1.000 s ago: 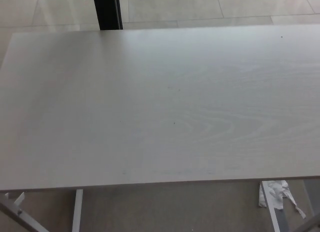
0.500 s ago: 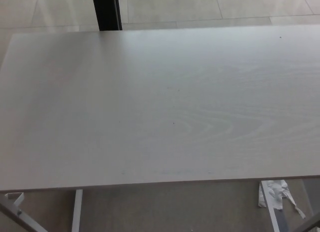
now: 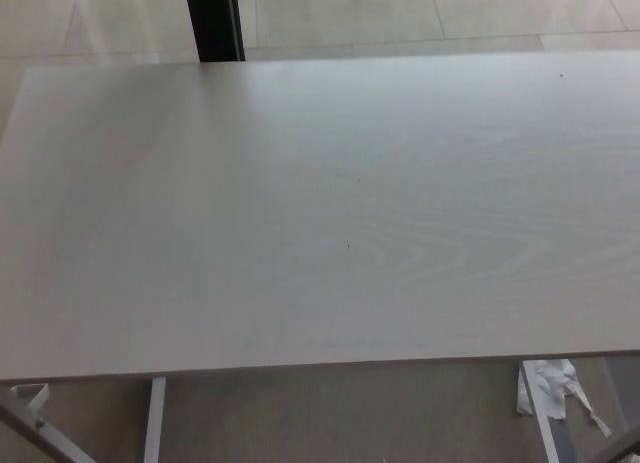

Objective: Pick up a bottle and hand it

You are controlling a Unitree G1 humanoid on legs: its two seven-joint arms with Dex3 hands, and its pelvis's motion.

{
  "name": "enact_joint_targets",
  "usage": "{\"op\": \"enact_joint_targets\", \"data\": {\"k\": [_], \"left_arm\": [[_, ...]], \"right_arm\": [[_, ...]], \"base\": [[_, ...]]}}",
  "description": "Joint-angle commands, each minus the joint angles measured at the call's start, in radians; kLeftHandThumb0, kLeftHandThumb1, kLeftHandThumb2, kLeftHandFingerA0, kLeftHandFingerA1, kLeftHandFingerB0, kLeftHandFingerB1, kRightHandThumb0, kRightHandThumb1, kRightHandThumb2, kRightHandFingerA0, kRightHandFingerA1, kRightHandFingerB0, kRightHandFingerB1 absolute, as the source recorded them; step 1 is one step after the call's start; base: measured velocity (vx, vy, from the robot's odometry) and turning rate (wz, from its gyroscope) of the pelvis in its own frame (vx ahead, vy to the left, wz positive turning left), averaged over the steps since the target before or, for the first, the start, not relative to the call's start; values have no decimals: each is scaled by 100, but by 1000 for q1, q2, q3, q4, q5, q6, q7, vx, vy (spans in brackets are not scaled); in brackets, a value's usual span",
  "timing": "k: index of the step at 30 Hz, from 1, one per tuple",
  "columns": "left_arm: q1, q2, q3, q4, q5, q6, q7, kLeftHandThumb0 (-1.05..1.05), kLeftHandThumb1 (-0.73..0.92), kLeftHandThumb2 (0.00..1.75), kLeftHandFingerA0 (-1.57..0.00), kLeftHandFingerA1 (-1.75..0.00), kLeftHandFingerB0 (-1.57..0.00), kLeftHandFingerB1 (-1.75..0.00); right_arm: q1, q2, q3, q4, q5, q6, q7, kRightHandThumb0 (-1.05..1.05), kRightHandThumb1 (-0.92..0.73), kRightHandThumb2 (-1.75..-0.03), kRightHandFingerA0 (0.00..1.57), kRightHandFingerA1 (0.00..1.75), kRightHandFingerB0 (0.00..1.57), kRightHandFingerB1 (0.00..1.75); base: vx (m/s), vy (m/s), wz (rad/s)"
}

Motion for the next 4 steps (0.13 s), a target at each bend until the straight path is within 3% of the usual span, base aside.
{"op": "enact_joint_targets", "data": {"k": [1, 4], "left_arm": [[9, 35, -2, 12, -75, -61, -26, -67, 53, 57, -73, -59, -53, -48], [11, 32, 11, 9, -113, -50, -30, -70, 51, 56, -74, -60, -54, -47]], "right_arm": [[4, -23, -11, 17, 17, -32, 9, -105, -45, -117, 157, 175, 49, 115], [0, -23, -6, 27, 7, -45, 3, -105, -44, -116, 157, 175, 47, 113]], "base": [[0, 0, 0], [0, 0, 0]]}}
